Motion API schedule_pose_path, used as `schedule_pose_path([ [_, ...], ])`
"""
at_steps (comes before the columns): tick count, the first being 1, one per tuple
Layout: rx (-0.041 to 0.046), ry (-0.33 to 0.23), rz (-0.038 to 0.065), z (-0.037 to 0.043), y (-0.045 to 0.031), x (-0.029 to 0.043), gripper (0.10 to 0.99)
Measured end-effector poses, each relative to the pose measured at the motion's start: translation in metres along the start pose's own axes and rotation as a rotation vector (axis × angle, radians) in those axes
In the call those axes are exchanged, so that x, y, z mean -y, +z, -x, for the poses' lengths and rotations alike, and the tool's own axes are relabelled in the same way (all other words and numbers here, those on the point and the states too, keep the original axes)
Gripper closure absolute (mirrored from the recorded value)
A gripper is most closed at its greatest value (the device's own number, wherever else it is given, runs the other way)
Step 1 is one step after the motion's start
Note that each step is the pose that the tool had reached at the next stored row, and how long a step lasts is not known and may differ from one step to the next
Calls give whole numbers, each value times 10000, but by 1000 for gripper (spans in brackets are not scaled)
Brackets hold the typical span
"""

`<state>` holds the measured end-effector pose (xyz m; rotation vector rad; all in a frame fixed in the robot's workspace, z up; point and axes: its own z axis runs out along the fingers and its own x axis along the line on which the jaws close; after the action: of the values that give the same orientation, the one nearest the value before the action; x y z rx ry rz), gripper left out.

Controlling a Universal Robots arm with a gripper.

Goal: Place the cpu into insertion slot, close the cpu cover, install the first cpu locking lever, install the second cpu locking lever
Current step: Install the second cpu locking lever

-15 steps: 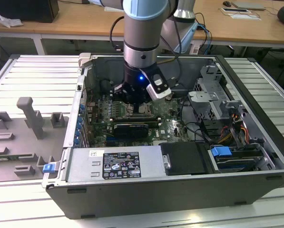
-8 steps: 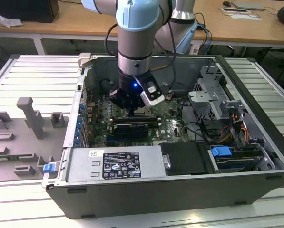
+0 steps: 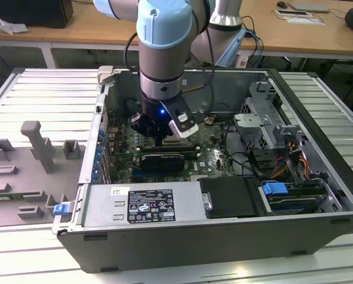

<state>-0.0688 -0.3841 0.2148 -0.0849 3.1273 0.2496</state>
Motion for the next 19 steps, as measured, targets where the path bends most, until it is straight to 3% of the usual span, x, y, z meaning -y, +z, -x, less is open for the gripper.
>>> schedule_pose_path([
  [1, 7, 0, 114, -5, 17, 13, 980],
  [3, 10, 0, 165, -10, 37, 19, 980],
  [10, 42, -10, 511, -48, 89, 50, 980],
  [12, 54, -9, 686, -51, 122, 55, 980],
  [16, 61, -12, 828, -55, 164, 62, 980],
  [19, 60, -13, 876, -72, 181, 65, 980],
])
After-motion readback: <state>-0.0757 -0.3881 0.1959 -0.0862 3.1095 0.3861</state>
